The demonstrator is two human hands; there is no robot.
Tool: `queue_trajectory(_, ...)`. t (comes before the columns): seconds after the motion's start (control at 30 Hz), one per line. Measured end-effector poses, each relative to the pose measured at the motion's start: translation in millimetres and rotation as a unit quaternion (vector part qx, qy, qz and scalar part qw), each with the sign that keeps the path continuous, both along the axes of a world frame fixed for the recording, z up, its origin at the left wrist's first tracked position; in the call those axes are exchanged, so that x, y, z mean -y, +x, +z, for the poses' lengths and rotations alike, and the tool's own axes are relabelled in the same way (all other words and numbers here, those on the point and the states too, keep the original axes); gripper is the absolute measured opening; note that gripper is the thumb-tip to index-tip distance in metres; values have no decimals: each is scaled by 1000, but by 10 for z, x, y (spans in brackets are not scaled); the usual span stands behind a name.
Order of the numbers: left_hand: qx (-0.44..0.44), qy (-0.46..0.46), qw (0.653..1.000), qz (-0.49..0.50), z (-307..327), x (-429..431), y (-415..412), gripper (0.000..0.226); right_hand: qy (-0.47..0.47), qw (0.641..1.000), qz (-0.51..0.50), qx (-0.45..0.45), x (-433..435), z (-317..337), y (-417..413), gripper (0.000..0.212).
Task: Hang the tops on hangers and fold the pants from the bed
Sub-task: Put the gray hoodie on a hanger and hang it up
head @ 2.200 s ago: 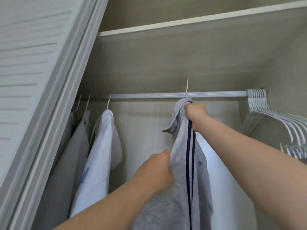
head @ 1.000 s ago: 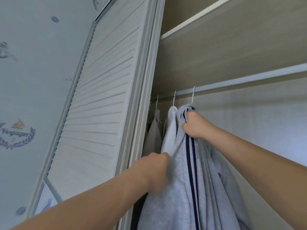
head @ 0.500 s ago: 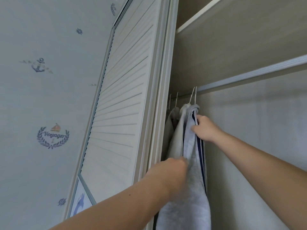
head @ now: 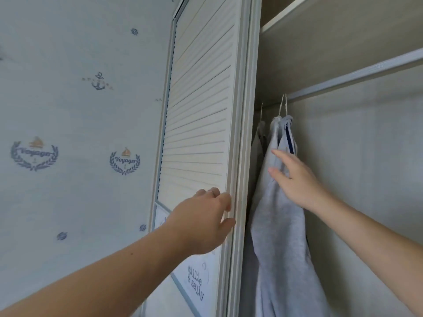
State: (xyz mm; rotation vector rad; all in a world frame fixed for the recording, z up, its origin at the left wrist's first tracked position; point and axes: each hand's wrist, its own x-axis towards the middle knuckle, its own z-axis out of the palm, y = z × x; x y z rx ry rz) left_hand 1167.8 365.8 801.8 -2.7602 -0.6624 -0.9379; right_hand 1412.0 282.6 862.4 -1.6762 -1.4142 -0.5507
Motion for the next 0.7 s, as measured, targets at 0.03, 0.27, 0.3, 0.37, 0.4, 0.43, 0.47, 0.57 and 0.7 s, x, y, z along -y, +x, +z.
queue_trajectory(0.03,-5,8,1000,20,-63,23,-221,36,-17,1000,17,13,42,-118,-223,58)
queue_trajectory(0.27,-16,-29,988,153,-729,262,-2060,55,-140,979,93,113,123,-991,-2072,74)
queue_trajectory(0.3,-15,-39,984,176,-850,320,-2360,57,-151,974,114,123,130,-1114,-2344,75)
queue_trajectory(0.37,-12,-60,973,223,-1099,462,-2965,63,-170,963,158,140,147,-1352,-2868,73)
queue_trajectory(0.4,-10,-73,966,247,-1229,547,-3264,66,-182,956,180,145,156,-1468,-3129,71)
queue_trajectory(0.43,-7,-85,959,270,-1365,645,-3561,68,-196,948,200,152,164,-1587,-3388,70)
queue_trajectory(0.47,-3,-94,951,294,-1509,751,-3856,69,-208,940,218,162,168,-1709,-3645,70)
queue_trajectory(0.57,3,-111,921,373,-1958,1126,-4671,72,-234,911,274,203,169,-2084,-4403,73)
queue_trajectory(0.7,29,-178,859,480,-2603,1744,-5574,77,-266,856,379,231,236,-2625,-5431,71)
